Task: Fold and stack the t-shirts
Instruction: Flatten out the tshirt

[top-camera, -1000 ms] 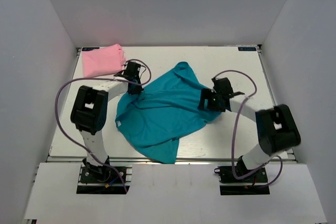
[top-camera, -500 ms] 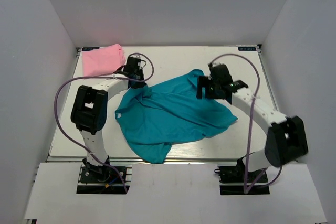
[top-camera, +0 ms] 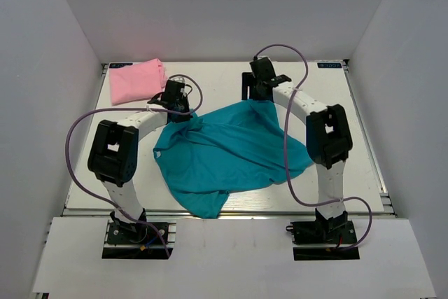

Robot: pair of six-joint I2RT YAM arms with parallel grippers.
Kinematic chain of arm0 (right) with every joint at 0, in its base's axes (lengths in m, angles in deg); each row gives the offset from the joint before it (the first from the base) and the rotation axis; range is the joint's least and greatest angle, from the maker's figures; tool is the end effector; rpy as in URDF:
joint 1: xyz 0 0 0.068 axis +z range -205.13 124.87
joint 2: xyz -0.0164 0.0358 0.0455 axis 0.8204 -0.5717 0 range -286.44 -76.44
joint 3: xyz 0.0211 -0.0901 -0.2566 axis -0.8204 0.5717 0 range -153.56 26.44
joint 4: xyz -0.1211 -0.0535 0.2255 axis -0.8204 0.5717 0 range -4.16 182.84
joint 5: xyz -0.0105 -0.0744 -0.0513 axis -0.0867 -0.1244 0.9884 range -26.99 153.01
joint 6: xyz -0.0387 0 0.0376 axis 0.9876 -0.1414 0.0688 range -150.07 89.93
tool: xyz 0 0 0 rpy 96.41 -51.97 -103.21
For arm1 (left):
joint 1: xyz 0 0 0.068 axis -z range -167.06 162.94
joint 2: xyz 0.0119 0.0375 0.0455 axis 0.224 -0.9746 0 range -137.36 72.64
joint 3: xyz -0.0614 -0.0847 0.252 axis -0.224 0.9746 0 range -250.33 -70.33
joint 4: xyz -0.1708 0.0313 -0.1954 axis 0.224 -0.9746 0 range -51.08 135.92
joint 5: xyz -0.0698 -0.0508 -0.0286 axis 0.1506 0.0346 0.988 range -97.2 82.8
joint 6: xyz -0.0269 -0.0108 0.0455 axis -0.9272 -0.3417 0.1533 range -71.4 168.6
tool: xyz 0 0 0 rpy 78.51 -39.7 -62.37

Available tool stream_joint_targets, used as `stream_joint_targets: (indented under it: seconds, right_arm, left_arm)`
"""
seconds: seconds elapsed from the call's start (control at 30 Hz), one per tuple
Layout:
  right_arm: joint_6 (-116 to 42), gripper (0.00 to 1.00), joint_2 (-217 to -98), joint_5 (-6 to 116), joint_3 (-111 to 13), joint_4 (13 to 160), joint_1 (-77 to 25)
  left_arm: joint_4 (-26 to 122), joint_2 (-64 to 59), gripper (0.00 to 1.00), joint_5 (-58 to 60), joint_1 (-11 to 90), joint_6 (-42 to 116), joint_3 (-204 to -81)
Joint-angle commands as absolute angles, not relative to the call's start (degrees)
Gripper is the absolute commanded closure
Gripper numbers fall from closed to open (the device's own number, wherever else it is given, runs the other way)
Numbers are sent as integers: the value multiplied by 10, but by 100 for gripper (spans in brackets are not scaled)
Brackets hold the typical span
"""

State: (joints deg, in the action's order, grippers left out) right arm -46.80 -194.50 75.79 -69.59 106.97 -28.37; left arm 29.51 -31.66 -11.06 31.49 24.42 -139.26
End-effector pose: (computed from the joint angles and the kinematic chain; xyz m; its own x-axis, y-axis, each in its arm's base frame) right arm 0.4261 0.2060 0.2358 -0.6698 -0.0234 -0.7422 -0.1067 0.9922 0.0651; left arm 0.3681 -0.1210 0.1904 -0.7933 -0.1650 -0.5861 -0.0517 0.9773 -0.2053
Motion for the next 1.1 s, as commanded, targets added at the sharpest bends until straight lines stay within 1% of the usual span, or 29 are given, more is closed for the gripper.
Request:
stream_joint_targets:
  seconds: [0.0, 0.2, 0.3, 0.4, 0.43, 0.47, 0.5, 0.53, 0.57, 0.6, 0.67, 0.7, 0.87, 0.9, 1.0, 1.07]
  right_arm:
    - [-495, 21, -1975, 790, -746, 1090, -278]
    - [-507, 27, -2035, 805, -786, 1088, -274]
    - [-512, 33, -2057, 824, -810, 1091, -274]
    - [-512, 33, -2077, 831, -827, 1091, -276]
    - [-513, 34, -2078, 836, -832, 1091, -276]
    - [-513, 38, -2085, 846, -835, 1091, -275]
    - [-516, 50, -2088, 850, -837, 1084, -277]
    - [-516, 56, -2089, 854, -836, 1083, -276]
    - [-519, 66, -2087, 865, -842, 1083, -280]
    - [-521, 74, -2086, 868, -843, 1083, -279]
    - [-520, 97, -2069, 891, -841, 1088, -278]
    - [-518, 100, -2055, 896, -837, 1088, -278]
    - [-479, 100, -1985, 948, -789, 1083, -285]
    - [-472, 100, -1944, 965, -762, 1083, -288]
    - [-462, 100, -1885, 973, -718, 1081, -298]
    - [-446, 100, -1819, 973, -699, 1070, -315]
  left_arm:
    - [305, -270, 100, -113, 313, 246, -1382]
    - [300, -270, 100, -119, 313, 246, -1382]
    - [300, -265, 100, -119, 313, 246, -1382]
    - [295, -265, 100, -119, 313, 246, -1382]
    - [295, -259, 100, -124, 313, 246, -1382]
    - [290, -254, 100, -124, 313, 246, -1382]
    - [290, -254, 100, -129, 313, 246, -1382]
    - [290, -246, 100, -135, 313, 246, -1382]
    - [283, -238, 100, -135, 313, 246, -1382]
    - [278, -233, 100, -143, 313, 246, -1382]
    - [272, -221, 100, -152, 313, 246, -1382]
    - [272, -216, 100, -161, 313, 246, -1382]
    - [258, -173, 100, -192, 313, 252, -1382]
    - [253, -167, 100, -207, 313, 252, -1388]
    - [237, -132, 100, -240, 313, 252, -1393]
    - [237, -106, 100, -261, 308, 252, -1393]
